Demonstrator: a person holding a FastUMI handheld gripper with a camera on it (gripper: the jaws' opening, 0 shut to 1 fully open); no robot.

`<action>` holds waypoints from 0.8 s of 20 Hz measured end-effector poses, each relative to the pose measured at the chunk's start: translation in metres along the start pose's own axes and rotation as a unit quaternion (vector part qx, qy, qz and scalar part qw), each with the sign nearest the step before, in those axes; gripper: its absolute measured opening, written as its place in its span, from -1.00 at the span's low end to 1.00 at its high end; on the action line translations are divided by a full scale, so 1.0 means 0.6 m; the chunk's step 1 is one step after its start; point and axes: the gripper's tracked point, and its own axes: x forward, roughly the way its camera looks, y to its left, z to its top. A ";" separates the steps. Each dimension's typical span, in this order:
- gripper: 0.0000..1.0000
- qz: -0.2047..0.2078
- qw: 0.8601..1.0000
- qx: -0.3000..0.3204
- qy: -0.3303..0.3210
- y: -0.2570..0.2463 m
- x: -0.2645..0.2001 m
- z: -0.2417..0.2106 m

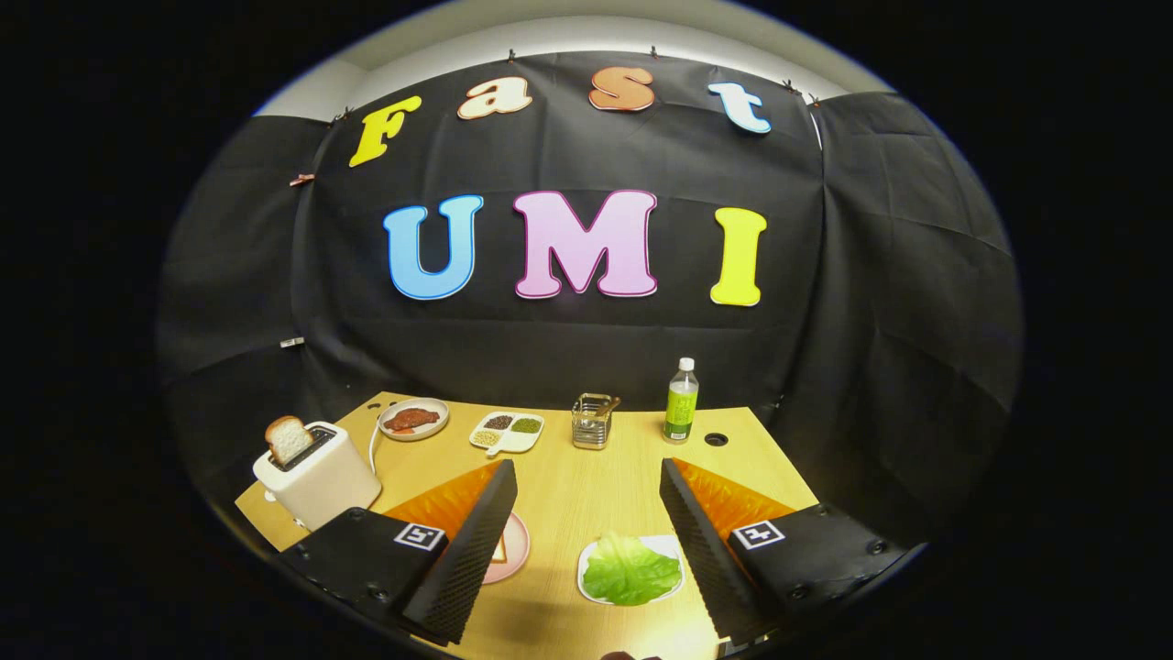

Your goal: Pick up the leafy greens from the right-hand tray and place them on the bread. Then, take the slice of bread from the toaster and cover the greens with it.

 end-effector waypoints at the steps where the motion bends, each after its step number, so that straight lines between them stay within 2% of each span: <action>1: 0.95 0.001 1.000 0.002 0.008 -0.004 0.005 -0.009; 9: 0.95 0.023 0.996 0.009 0.086 -0.029 0.042 -0.107; 16: 0.95 0.052 0.986 0.003 0.161 -0.051 0.082 -0.214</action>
